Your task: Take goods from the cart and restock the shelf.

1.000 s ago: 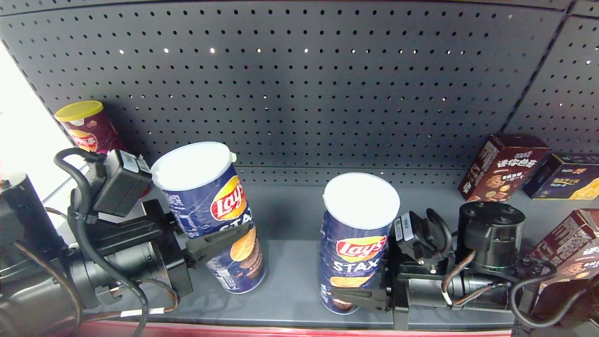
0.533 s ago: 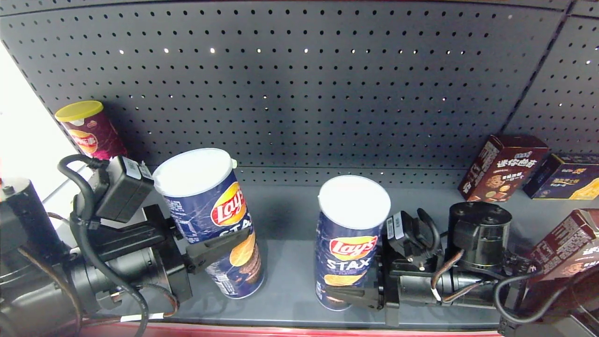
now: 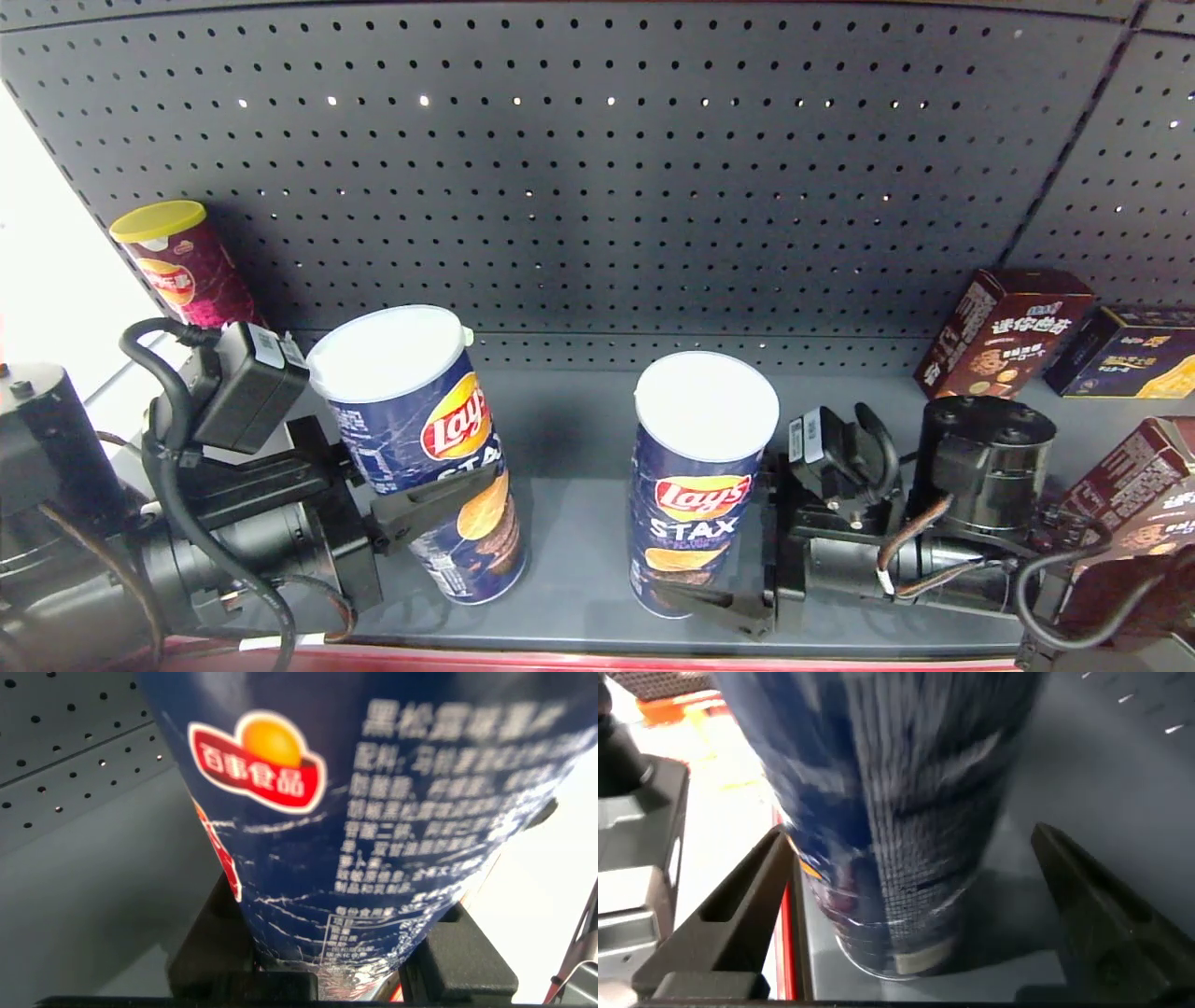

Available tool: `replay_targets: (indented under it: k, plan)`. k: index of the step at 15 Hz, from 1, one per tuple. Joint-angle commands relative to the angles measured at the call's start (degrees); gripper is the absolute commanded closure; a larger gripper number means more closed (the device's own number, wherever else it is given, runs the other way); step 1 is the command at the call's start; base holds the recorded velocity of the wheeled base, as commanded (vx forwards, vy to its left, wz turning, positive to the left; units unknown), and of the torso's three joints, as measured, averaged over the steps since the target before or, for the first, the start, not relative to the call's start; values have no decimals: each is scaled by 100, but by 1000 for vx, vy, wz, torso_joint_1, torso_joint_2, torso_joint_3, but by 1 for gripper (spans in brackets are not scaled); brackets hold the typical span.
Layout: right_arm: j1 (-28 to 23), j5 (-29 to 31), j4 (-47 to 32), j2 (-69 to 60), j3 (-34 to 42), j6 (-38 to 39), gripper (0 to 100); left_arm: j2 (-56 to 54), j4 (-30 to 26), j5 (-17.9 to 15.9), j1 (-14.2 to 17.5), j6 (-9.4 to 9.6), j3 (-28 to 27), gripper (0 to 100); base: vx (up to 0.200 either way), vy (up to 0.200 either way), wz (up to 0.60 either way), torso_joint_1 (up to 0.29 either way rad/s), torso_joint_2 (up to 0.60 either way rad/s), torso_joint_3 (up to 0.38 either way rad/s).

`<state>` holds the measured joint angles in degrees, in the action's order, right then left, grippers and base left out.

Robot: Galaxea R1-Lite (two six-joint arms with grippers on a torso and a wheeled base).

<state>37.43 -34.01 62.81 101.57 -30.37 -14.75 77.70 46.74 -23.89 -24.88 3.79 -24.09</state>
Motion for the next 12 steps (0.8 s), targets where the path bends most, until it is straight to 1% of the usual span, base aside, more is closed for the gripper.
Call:
replay_targets:
  k: [1, 6, 8, 9, 10, 12]
  plan:
    - [-51, 158, -5, -595, 189, -2, 0, -10, 2, -1, 1, -1, 1, 100, 0, 0, 0, 0, 0, 0]
    - [-157, 571, -76, -1781, 585, 7, 0, -27, 2, -1, 1, -1, 1, 100, 0, 0, 0, 0, 0, 0]
    - [-359, 896, -146, -2502, 664, 16, 0, -53, 2, -1, 1, -1, 1, 100, 0, 0, 0, 0, 0, 0]
    - [-411, 967, -190, -2616, 672, 25, 0, -62, 2, -1, 1, -1, 1, 100, 0, 0, 0, 0, 0, 0]
    - [-570, 1353, -524, -3170, 672, 16, 0, -62, 2, -1, -8, -1, 1, 100, 0, 0, 0, 0, 0, 0]
    - [-570, 2039, -1227, -3891, 690, 16, 0, -62, 2, -1, -17, -1, -26, 100, 0, 0, 0, 0, 0, 0]
